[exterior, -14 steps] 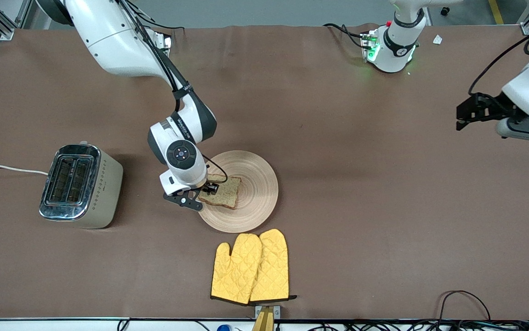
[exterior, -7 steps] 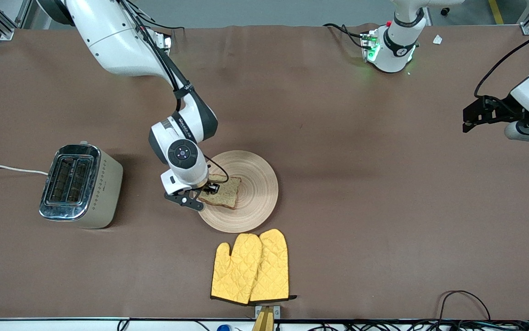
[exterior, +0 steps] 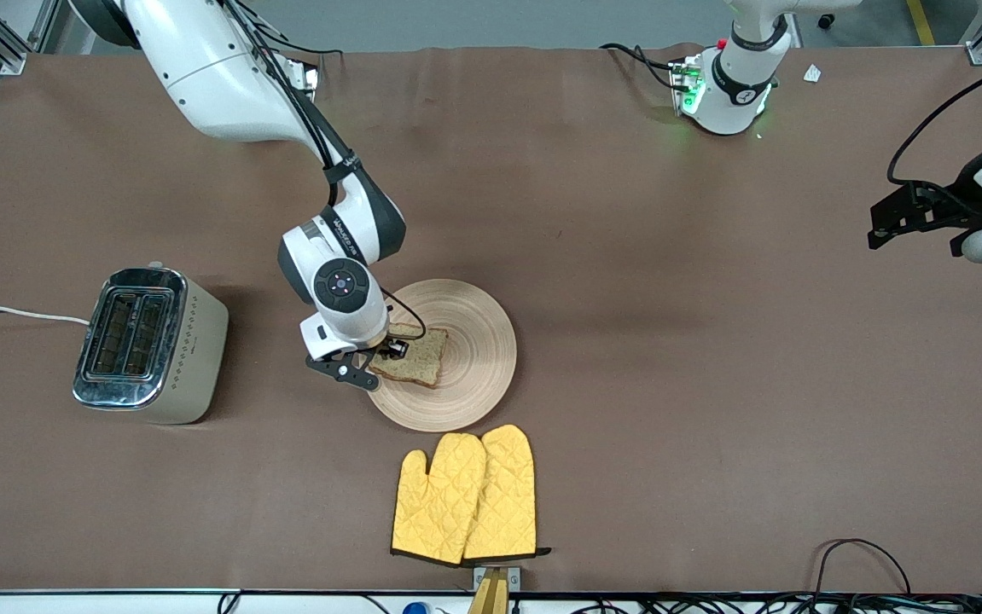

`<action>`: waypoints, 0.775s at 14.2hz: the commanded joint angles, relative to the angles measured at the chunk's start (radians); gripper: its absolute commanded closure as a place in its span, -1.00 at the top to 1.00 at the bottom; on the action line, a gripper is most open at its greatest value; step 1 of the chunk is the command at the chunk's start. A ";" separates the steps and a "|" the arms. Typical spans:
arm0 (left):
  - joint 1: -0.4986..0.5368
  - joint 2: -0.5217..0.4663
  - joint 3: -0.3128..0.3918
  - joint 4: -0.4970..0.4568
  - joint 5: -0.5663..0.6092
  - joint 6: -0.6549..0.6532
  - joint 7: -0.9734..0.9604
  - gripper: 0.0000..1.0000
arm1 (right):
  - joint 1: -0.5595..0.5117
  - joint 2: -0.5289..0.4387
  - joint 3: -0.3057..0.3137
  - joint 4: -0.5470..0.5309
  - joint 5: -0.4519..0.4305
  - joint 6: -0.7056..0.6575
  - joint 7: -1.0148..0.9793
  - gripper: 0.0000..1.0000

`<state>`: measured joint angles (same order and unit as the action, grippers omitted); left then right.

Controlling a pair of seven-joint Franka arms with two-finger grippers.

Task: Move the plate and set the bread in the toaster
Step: 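Close the right gripper on the bread slice edge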

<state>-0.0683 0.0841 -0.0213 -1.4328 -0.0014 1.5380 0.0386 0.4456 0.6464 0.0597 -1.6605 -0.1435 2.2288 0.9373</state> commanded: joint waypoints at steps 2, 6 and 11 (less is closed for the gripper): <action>0.015 -0.004 0.006 0.009 -0.009 0.002 -0.002 1.00 | -0.012 0.015 0.002 0.013 -0.018 -0.002 0.023 -0.34; 0.022 -0.004 0.003 0.009 -0.012 0.002 0.000 1.00 | -0.012 0.021 0.002 0.013 -0.016 0.003 0.023 -0.62; 0.024 -0.020 -0.005 -0.004 -0.015 0.011 -0.003 1.00 | -0.011 0.022 0.002 0.013 -0.015 0.006 0.029 -0.94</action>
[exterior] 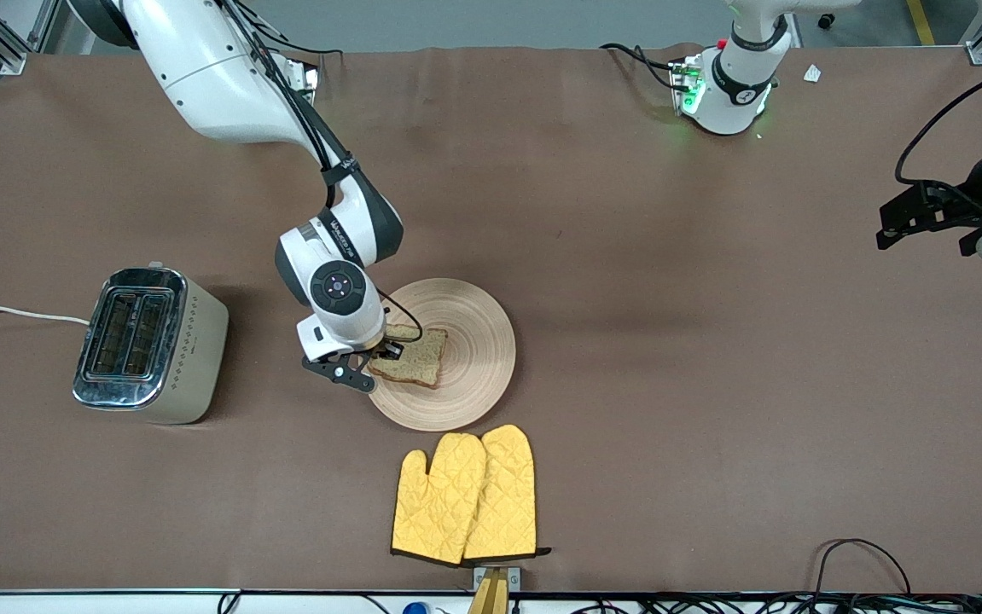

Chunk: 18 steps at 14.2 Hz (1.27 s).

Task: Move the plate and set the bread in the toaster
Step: 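Close the right gripper on the bread slice edge, then lift the bread with the right gripper and carry it to the toaster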

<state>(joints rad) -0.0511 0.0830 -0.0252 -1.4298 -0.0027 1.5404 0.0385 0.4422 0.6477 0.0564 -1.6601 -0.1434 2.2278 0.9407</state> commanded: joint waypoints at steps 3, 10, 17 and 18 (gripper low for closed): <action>0.011 -0.052 0.001 -0.035 -0.014 0.004 -0.009 1.00 | -0.007 0.021 0.005 0.013 -0.015 0.007 0.026 -0.99; 0.019 -0.057 -0.001 -0.049 -0.017 0.009 -0.029 1.00 | 0.004 0.010 0.010 0.034 0.028 -0.007 0.017 -0.99; 0.002 -0.034 -0.001 -0.023 -0.014 0.009 -0.032 1.00 | 0.016 -0.042 0.029 0.181 0.034 -0.290 0.017 -0.99; 0.004 -0.032 -0.001 -0.023 -0.013 0.009 -0.032 1.00 | 0.015 -0.045 0.037 0.213 0.033 -0.341 0.016 -0.99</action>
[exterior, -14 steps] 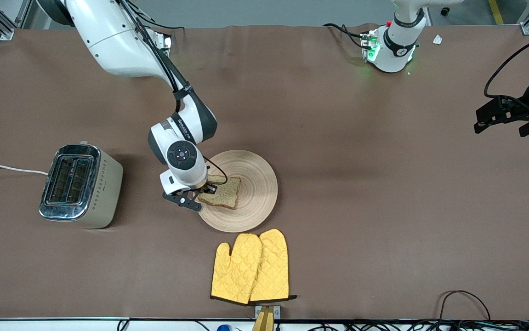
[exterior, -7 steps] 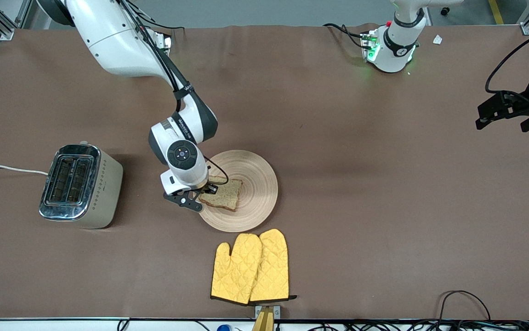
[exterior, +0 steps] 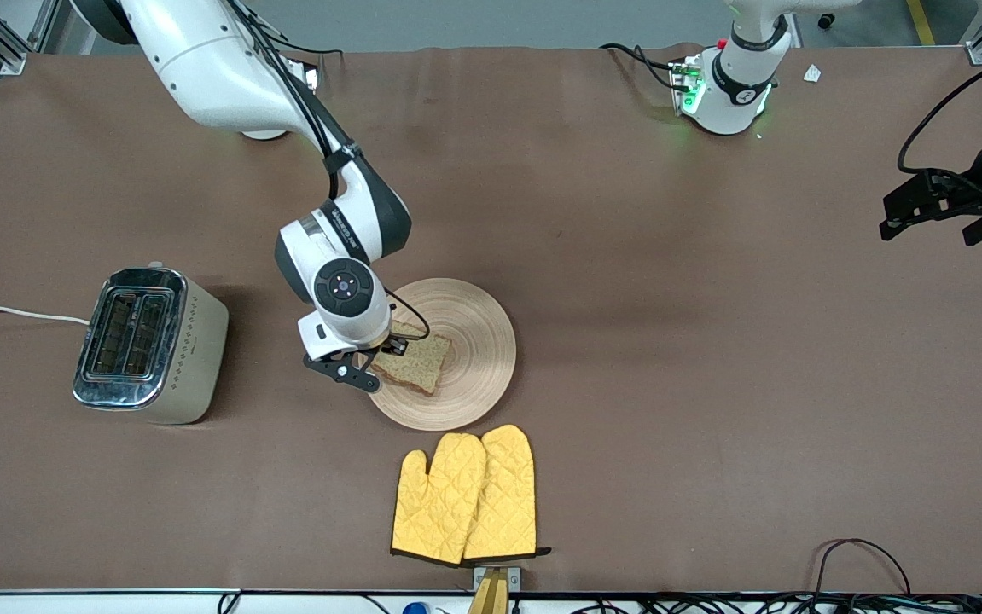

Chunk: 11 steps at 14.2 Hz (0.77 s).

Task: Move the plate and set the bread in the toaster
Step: 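Lift the bread with the right gripper and carry it to the toaster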

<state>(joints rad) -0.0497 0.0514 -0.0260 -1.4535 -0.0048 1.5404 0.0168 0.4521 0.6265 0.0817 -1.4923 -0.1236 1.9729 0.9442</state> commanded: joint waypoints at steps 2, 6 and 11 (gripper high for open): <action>0.010 -0.004 0.000 0.001 -0.011 0.009 -0.009 1.00 | 0.005 -0.043 0.013 0.111 0.013 -0.201 0.007 -0.99; 0.014 -0.013 0.000 0.001 -0.014 0.003 0.006 1.00 | -0.007 -0.123 -0.002 0.126 -0.010 -0.305 -0.025 -0.99; 0.016 -0.012 0.000 0.001 -0.015 0.004 -0.006 1.00 | -0.033 -0.180 -0.033 0.145 -0.219 -0.438 -0.151 -0.99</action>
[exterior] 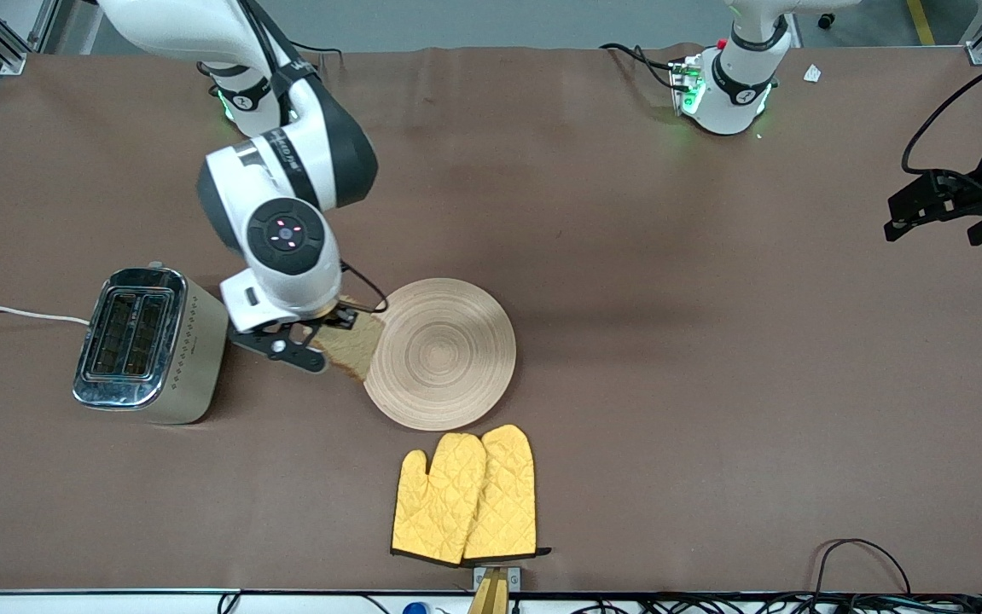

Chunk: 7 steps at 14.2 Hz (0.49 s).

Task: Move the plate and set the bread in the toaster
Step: 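Lift the bread with the right gripper and carry it to the toaster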

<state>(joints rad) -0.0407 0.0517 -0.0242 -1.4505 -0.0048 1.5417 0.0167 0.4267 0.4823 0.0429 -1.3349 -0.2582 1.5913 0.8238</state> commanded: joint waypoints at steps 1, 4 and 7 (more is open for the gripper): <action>0.007 -0.012 0.000 -0.002 -0.015 0.003 -0.003 1.00 | -0.006 -0.040 0.009 -0.012 -0.154 -0.094 -0.038 -0.99; 0.007 -0.012 0.001 -0.002 -0.015 0.005 -0.003 1.00 | 0.012 -0.037 0.012 -0.018 -0.361 -0.218 -0.055 -0.99; 0.007 -0.012 0.003 -0.004 -0.014 0.005 -0.004 1.00 | 0.009 -0.031 0.011 -0.029 -0.499 -0.299 -0.159 -0.99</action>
<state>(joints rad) -0.0388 0.0518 -0.0224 -1.4503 -0.0048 1.5417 0.0167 0.4351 0.4604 0.0520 -1.3391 -0.6682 1.3374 0.7313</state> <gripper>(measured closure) 0.000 0.974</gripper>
